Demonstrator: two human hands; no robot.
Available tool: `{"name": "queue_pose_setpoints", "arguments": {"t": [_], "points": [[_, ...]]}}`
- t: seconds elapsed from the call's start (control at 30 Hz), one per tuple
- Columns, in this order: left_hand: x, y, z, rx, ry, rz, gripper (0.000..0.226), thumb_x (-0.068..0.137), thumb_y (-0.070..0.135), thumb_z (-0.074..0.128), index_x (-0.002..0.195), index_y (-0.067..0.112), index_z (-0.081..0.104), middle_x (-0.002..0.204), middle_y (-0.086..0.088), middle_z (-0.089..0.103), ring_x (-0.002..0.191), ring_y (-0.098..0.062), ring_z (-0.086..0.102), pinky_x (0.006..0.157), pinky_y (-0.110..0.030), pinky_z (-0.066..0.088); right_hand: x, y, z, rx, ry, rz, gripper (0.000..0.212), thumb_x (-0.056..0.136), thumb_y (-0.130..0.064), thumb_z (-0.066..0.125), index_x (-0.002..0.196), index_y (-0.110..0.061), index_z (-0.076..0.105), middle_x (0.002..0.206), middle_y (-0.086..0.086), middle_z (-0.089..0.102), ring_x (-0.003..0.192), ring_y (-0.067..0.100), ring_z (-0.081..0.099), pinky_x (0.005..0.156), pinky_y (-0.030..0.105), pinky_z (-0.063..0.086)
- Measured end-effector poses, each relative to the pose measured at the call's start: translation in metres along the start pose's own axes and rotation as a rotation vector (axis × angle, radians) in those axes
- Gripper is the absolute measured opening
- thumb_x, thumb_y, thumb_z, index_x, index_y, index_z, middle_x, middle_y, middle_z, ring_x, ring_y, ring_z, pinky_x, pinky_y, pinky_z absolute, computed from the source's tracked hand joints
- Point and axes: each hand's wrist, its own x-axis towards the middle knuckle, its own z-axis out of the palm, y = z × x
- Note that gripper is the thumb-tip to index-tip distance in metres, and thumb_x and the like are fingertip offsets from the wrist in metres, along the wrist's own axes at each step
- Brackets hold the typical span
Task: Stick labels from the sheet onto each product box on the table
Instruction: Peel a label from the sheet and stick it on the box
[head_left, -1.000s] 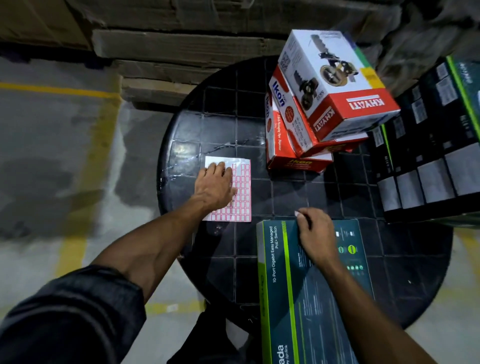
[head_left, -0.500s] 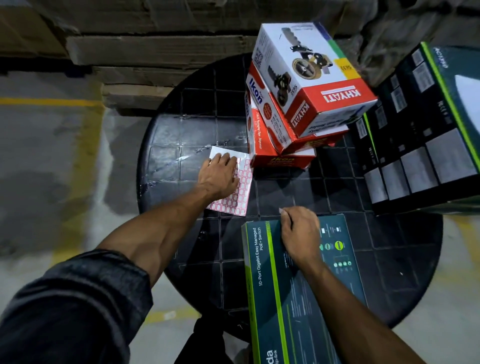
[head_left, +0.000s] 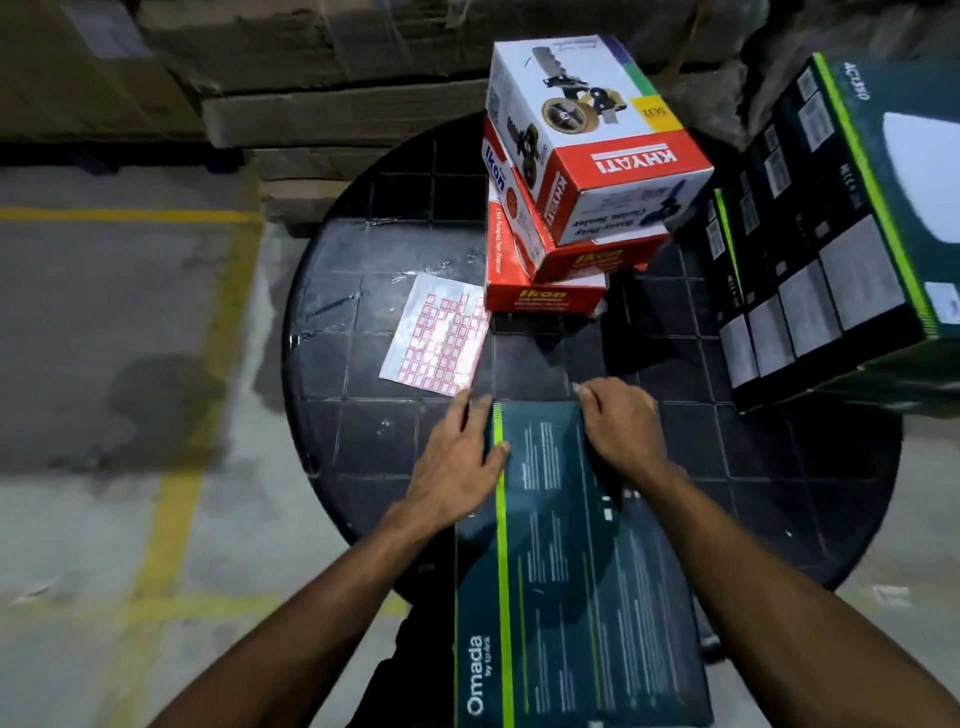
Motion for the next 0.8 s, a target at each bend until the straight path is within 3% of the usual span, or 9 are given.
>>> {"name": "queue_pose_setpoints", "arguments": {"t": [0.17, 0.3, 0.47, 0.63, 0.8], "points": [[0.003, 0.02, 0.013, 0.074, 0.057, -0.077, 0.056, 0.099, 0.033, 0.045, 0.148, 0.013, 0.029, 0.157, -0.009, 0.019, 0.131, -0.036, 0.039, 0.107, -0.043, 0.034, -0.014, 0.02, -0.013, 0.176, -0.045, 0.041, 0.035, 0.102, -0.031, 0.041, 0.083, -0.013, 0.064, 0.083, 0.007, 0.067, 0.081, 0.03, 0.062, 0.082, 0.04, 0.046], [-0.011, 0.034, 0.028, 0.196, 0.123, -0.062, 0.046, 0.096, 0.031, 0.042, 0.137, 0.008, 0.042, 0.142, -0.013, 0.039, 0.122, -0.035, 0.044, 0.102, -0.042, 0.037, -0.041, 0.033, -0.01, 0.196, -0.036, 0.099, 0.032, 0.103, -0.033, 0.042, 0.091, -0.014, 0.065, 0.091, 0.006, 0.068, 0.086, 0.029, 0.061, 0.091, 0.04, 0.04], [-0.016, 0.042, 0.046, 0.453, 0.191, 0.012, 0.046, 0.098, 0.037, 0.034, 0.135, 0.014, 0.047, 0.138, -0.008, 0.05, 0.139, -0.028, 0.032, 0.117, -0.044, 0.02, -0.051, 0.041, -0.014, 0.362, -0.02, 0.048, 0.02, 0.1, -0.028, 0.051, 0.092, -0.019, 0.067, 0.088, -0.002, 0.065, 0.083, 0.019, 0.06, 0.087, 0.044, 0.048], [-0.004, 0.041, 0.054, 0.44, 0.192, 0.182, 0.042, 0.099, 0.036, 0.027, 0.125, 0.016, 0.054, 0.119, -0.005, 0.059, 0.114, -0.023, 0.051, 0.113, -0.04, 0.027, -0.038, 0.035, -0.024, 0.2, -0.152, -0.065, 0.022, 0.1, -0.029, 0.05, 0.098, -0.017, 0.068, 0.1, 0.002, 0.064, 0.092, 0.021, 0.059, 0.075, 0.033, 0.045], [0.0, 0.032, 0.063, 0.406, 0.296, 0.233, 0.034, 0.1, 0.032, 0.034, 0.118, 0.016, 0.057, 0.108, -0.004, 0.06, 0.101, -0.023, 0.053, 0.106, -0.038, 0.03, -0.031, 0.03, -0.024, 0.078, -0.226, -0.159, 0.021, 0.1, -0.027, 0.049, 0.102, -0.018, 0.068, 0.104, 0.002, 0.065, 0.094, 0.025, 0.061, 0.081, 0.038, 0.05]]}}
